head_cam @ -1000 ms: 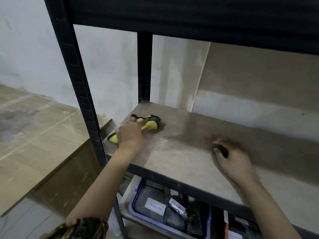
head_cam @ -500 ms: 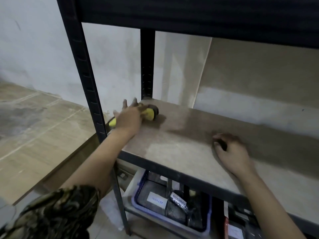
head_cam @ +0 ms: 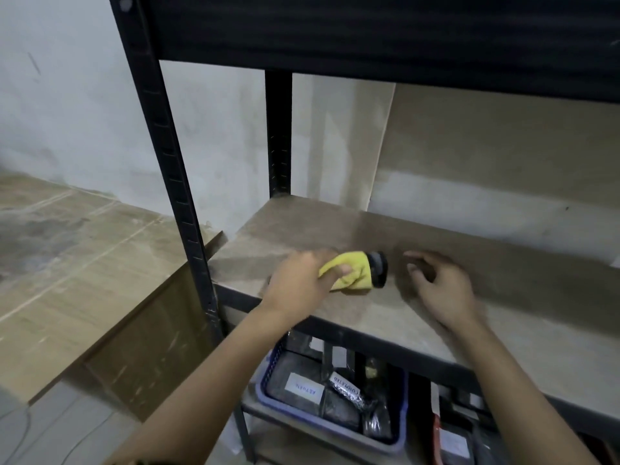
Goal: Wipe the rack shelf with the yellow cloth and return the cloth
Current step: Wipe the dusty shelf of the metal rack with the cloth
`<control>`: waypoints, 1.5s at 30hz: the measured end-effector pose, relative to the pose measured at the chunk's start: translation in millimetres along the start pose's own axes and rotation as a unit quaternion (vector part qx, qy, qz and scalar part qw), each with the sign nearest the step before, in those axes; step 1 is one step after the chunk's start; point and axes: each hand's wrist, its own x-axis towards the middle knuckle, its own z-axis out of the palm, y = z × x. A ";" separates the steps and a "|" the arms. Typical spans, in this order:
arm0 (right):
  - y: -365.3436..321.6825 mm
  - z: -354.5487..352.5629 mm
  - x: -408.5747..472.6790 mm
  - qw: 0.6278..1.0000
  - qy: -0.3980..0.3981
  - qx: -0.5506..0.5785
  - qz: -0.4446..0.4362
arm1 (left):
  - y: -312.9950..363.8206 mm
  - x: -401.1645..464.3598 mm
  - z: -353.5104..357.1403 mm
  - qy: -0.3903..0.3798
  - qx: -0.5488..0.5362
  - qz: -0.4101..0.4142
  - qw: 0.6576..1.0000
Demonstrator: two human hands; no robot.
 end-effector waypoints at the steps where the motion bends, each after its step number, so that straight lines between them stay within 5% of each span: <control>1: -3.8 -2.0 -2.5 0.998 0.003 0.059 -0.005 | 3.6 3.2 -4.1 0.012 -0.030 -0.005 0.999; 5: -24.4 -11.5 -9.5 0.942 -0.096 0.319 -0.049 | 24.2 15.0 -10.6 0.023 -0.172 -0.009 0.985; 11: -24.6 -27.4 -0.8 0.917 -0.047 0.395 -0.024 | 48.2 28.4 8.6 0.018 -0.353 -0.038 0.935; 14: -8.1 -49.3 12.3 0.944 -0.046 0.323 0.040 | 35.8 36.0 20.1 0.025 -0.273 -0.051 0.960; 17: 4.0 -62.7 32.3 0.959 -0.093 0.245 0.108 | 5.7 40.6 24.1 0.008 -0.083 -0.023 0.996; 21: 4.5 -46.3 33.5 0.983 -0.090 -0.108 0.114 | -29.8 38.4 31.6 -0.095 0.134 -0.042 0.986; 24: -13.9 -13.2 10.2 0.965 -0.081 -0.217 0.119 | -43.3 35.2 40.7 -0.127 0.149 -0.036 0.980; 31: -21.1 3.0 -8.9 0.934 -0.120 -0.228 0.247 | -47.4 30.6 45.5 -0.098 0.147 -0.010 0.984; 34: -24.0 0.5 -9.7 0.946 -0.141 -0.249 0.153 | -48.6 30.9 45.7 -0.093 0.143 -0.007 0.985; 39: -35.1 -2.8 -30.8 0.965 -0.224 -0.124 -0.063 | -47.4 31.7 46.3 -0.083 0.144 -0.008 0.986; 42: -17.6 -29.9 -25.5 0.993 -0.097 -0.058 -0.017 | -48.4 32.1 45.2 -0.087 0.143 -0.013 0.986; 45: 33.7 -83.5 -1.6 0.985 0.054 -0.116 0.113 | -48.4 33.6 44.7 -0.088 0.145 -0.008 0.986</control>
